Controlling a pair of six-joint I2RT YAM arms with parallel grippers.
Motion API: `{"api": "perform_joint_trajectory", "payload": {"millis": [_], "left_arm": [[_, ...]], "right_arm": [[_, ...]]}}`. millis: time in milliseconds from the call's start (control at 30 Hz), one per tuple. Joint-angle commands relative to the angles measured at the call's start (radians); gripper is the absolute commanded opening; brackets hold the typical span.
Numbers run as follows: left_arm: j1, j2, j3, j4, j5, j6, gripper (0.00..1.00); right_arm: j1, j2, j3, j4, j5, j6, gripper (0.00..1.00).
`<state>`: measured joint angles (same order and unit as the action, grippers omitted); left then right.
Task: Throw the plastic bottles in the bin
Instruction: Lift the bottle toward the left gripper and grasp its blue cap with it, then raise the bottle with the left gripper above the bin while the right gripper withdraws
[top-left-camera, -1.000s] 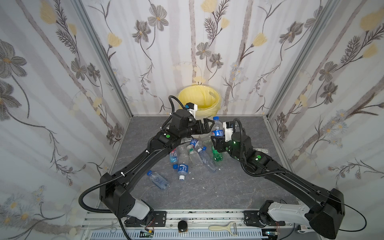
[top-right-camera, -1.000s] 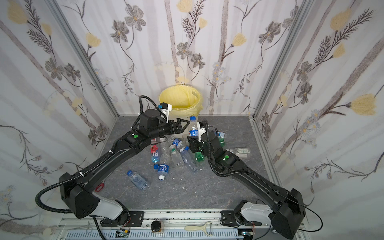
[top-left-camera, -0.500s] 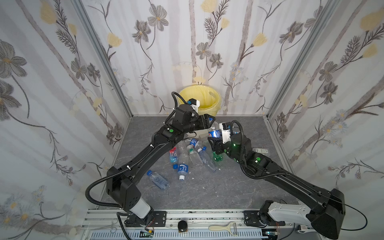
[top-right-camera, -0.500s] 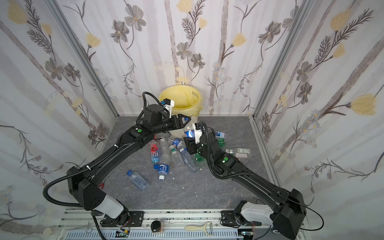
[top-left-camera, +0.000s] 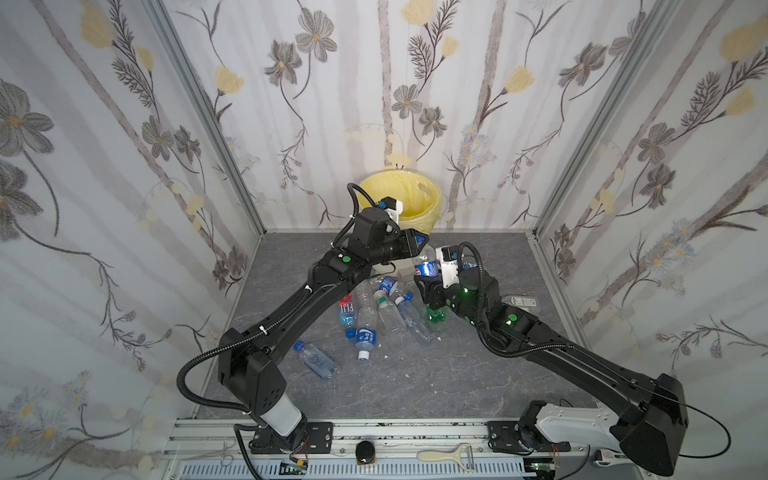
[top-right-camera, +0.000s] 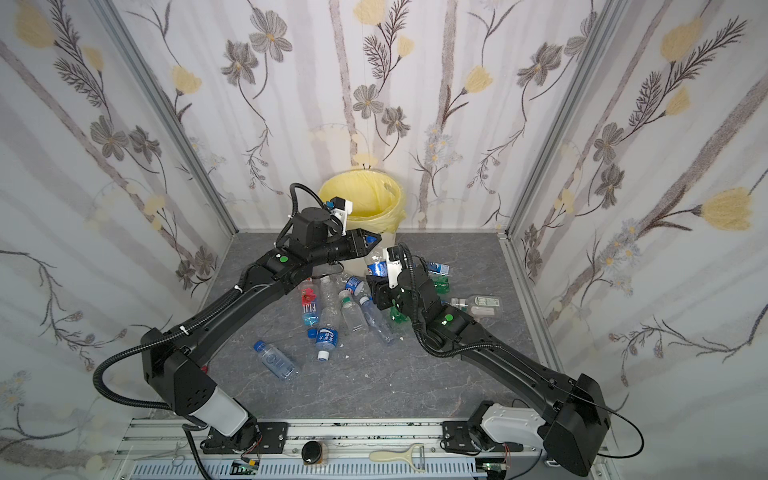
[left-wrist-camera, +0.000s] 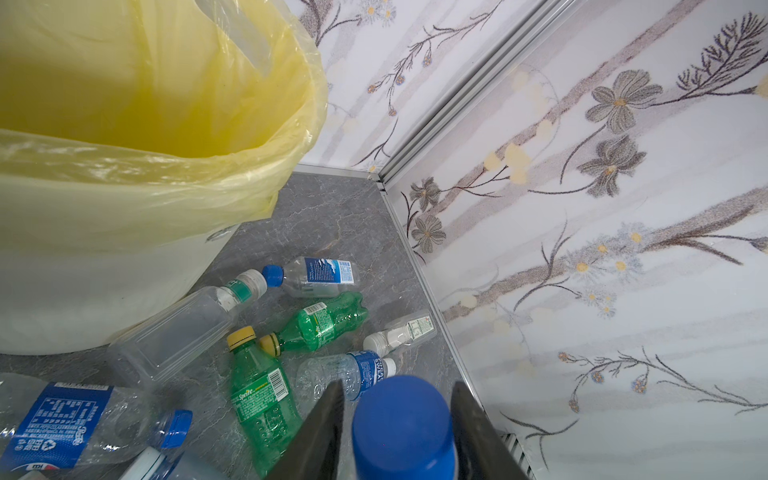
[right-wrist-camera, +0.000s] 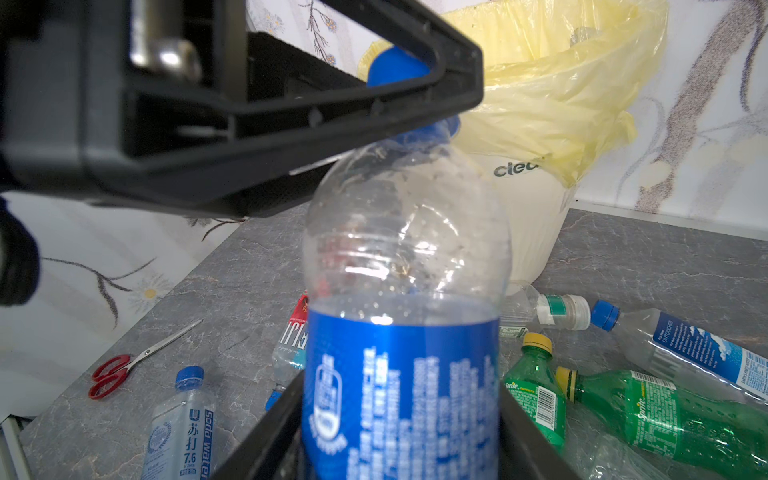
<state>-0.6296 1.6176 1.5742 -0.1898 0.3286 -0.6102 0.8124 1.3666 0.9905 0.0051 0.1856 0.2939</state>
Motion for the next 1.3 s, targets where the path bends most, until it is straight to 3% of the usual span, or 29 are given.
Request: {"api": "perform_joint_trajectory", "payload": {"millis": [0, 400, 767, 1033, 1200, 1267], "left_arm": [[0.0, 0.012, 0.012, 0.012, 0.016, -0.017, 0.45], [-0.009, 0.019, 0.024, 0.012, 0.01, -0.006, 0.26], [-0.009, 0.009, 0.017, 0.012, -0.044, 0.008, 0.23], [-0.009, -0.001, 0.021, 0.012, -0.092, 0.045, 0.21], [0.0, -0.018, 0.035, 0.012, -0.184, 0.092, 0.22], [0.007, -0.025, 0.054, 0.012, -0.232, 0.121, 0.22]], "right_arm": [[0.002, -0.001, -0.011, 0.086, -0.007, -0.017, 0.59], [0.002, -0.012, -0.035, 0.118, -0.002, -0.022, 0.59], [0.002, -0.016, -0.033, 0.127, -0.002, -0.033, 0.66], [0.002, -0.003, -0.024, 0.123, -0.007, -0.036, 0.81], [0.002, -0.015, -0.022, 0.116, 0.005, -0.04, 0.99], [0.001, -0.018, -0.011, 0.105, 0.017, -0.051, 1.0]]}}
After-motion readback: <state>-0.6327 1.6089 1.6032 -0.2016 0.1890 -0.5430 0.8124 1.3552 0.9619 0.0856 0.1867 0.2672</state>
